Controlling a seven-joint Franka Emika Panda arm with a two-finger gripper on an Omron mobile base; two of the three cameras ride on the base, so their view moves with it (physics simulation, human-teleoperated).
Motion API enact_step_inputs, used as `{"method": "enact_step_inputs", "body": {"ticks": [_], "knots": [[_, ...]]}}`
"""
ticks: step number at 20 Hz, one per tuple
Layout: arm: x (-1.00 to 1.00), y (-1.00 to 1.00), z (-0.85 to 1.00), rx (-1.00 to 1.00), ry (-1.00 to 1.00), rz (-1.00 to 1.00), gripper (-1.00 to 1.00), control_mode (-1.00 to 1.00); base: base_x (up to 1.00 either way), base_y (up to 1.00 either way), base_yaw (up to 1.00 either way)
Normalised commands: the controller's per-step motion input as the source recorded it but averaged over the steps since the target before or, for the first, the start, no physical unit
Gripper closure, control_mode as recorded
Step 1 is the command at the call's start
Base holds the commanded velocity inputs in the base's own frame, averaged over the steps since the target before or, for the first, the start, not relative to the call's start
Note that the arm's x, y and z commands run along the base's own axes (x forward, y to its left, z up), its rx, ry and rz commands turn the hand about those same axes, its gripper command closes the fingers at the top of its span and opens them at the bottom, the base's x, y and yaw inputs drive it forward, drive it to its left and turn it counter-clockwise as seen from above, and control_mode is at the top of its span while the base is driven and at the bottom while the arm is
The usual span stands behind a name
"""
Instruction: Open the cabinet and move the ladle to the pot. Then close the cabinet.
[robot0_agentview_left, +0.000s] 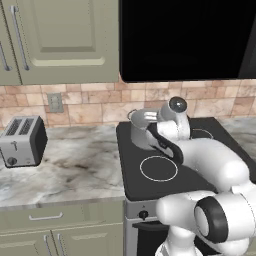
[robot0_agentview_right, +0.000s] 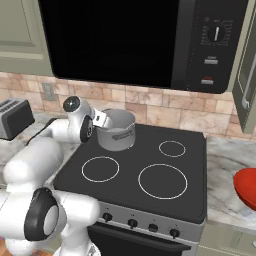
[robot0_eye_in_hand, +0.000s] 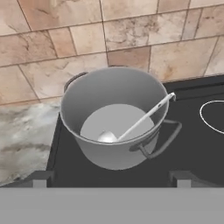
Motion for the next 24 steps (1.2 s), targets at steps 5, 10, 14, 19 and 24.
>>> {"method": "enact_step_inputs", "body": {"ticks": [5,10,14,19,24], "knots": [[-0.66,-0.14,0.66,0.04,0.05,0.00,-1.00,-1.00,0.00,0.00,0.00],[-0.77,0.00,0.32,0.00,0.01,0.00,-1.00,-1.00,0.00,0.00,0.00],[-0.81,-0.04,0.28,0.00,0.00,0.00,-1.00,-1.00,0.00,0.00,0.00],[-0.73,-0.03,0.41,0.00,0.00,0.00,-1.00,-1.00,0.00,0.00,0.00],[-0.65,-0.04,0.63,0.00,0.00,0.00,-1.00,-1.00,0.00,0.00,0.00]]}}
